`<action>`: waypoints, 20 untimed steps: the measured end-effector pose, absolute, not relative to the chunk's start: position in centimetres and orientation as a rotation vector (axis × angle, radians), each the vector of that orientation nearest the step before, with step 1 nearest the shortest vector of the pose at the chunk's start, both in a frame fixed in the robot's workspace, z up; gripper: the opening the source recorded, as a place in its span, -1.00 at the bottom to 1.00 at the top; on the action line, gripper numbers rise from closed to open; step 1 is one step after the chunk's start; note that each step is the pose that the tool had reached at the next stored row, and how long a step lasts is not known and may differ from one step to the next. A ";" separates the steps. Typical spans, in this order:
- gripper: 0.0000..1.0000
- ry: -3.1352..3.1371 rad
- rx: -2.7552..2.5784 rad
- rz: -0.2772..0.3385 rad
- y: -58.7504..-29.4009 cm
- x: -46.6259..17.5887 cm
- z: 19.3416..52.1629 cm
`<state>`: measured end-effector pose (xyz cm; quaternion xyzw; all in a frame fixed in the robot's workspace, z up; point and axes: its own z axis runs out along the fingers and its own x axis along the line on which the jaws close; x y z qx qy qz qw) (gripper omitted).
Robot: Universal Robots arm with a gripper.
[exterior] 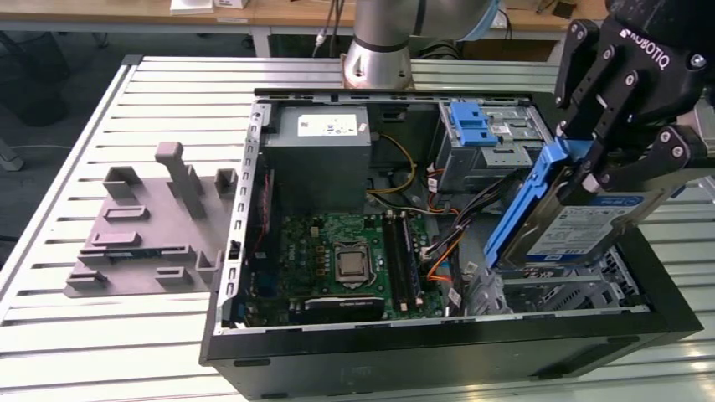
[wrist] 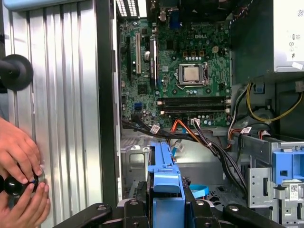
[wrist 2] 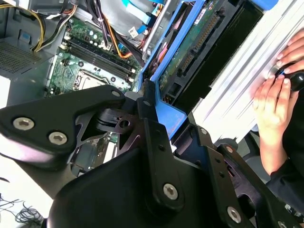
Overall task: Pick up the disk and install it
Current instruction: 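Insert the disk into the insertion slot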
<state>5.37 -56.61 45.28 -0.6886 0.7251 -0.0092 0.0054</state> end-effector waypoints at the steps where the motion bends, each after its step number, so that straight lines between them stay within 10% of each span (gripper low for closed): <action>1: -0.27 2.270 -2.156 -0.029 -56.6 5.5 45.2; 20: -0.27 2.268 -2.159 -0.028 -56.6 6.9 44.7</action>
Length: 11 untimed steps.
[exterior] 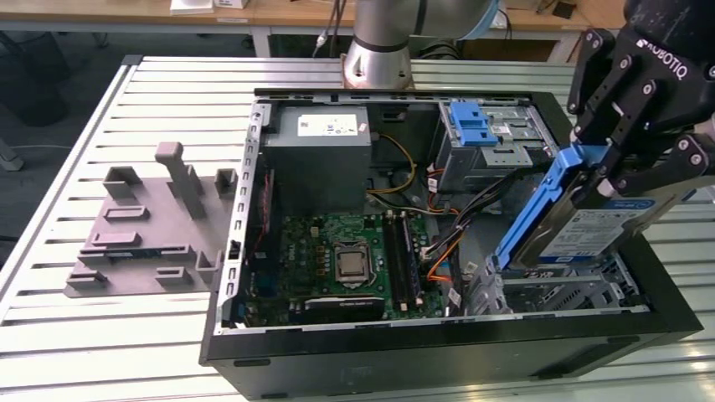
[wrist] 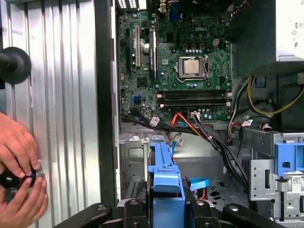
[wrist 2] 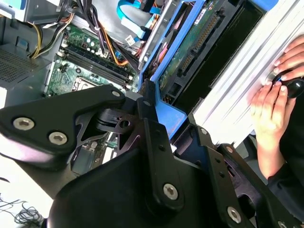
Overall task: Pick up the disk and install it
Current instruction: 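Insert the disk into the insertion slot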
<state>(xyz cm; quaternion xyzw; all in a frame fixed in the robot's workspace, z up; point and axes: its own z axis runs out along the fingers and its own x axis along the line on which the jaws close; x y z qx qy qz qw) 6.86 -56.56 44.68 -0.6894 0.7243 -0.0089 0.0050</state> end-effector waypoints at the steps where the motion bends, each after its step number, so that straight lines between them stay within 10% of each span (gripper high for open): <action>1: -0.27 2.268 -2.159 -0.028 -56.6 6.9 44.7; 11: -0.27 2.268 -2.159 -0.028 -56.6 7.0 44.2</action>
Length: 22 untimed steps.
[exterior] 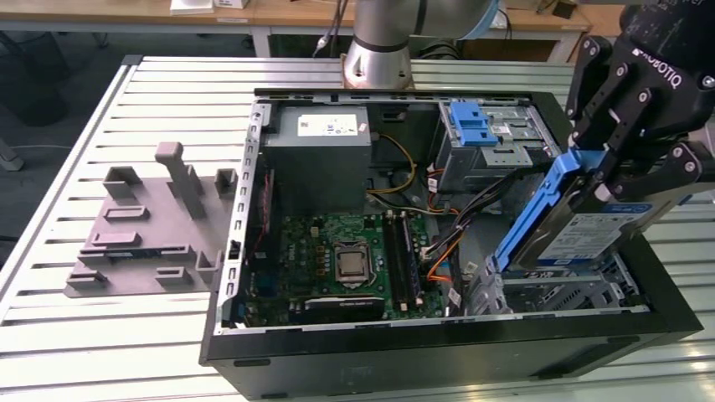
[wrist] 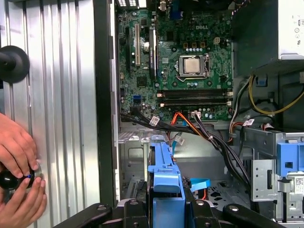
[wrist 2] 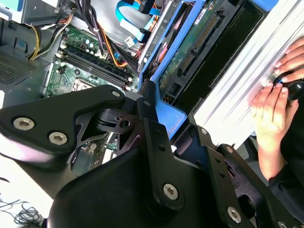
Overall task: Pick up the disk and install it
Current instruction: 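Insert the disk into the insertion slot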
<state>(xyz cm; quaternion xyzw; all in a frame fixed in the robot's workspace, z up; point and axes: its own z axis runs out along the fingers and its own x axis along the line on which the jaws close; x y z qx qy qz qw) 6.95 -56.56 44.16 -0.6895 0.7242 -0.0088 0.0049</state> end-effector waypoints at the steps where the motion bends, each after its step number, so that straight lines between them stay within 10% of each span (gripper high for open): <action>1: -0.27 2.268 -2.159 -0.028 -56.6 7.0 44.1; 22: -0.27 2.268 -2.159 -0.028 -56.6 6.9 42.6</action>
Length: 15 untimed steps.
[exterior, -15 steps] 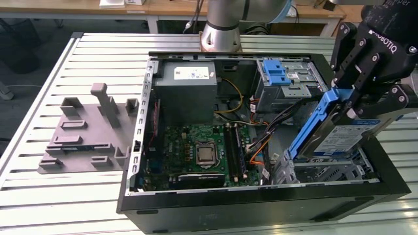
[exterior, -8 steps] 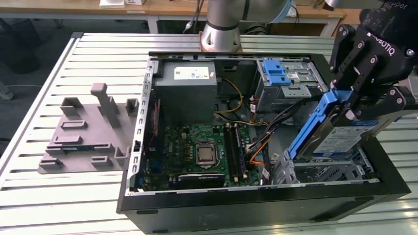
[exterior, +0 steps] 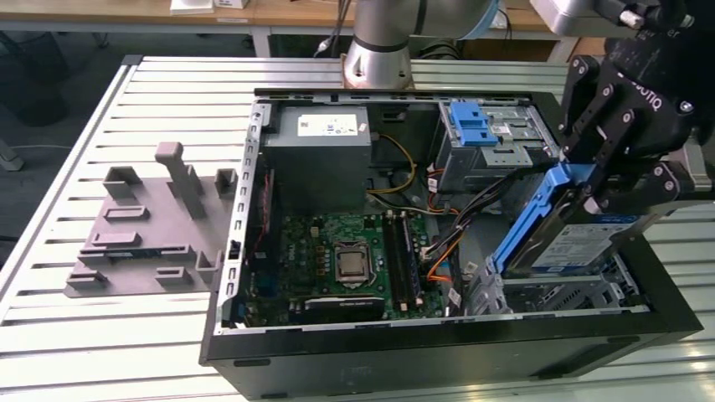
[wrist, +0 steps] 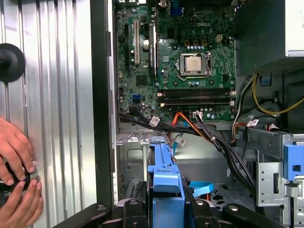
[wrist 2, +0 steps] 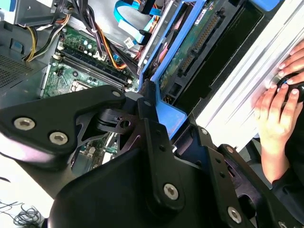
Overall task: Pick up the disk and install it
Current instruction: 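Insert the disk into the insertion slot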
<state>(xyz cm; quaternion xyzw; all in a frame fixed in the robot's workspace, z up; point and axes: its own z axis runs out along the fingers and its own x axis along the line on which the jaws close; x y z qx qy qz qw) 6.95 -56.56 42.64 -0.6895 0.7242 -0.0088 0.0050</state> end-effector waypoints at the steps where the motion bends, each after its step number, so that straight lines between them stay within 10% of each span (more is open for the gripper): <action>1: -0.27 2.268 -2.159 -0.028 -56.6 7.0 42.5; 15: -0.27 2.268 -2.159 -0.028 -56.6 7.0 40.3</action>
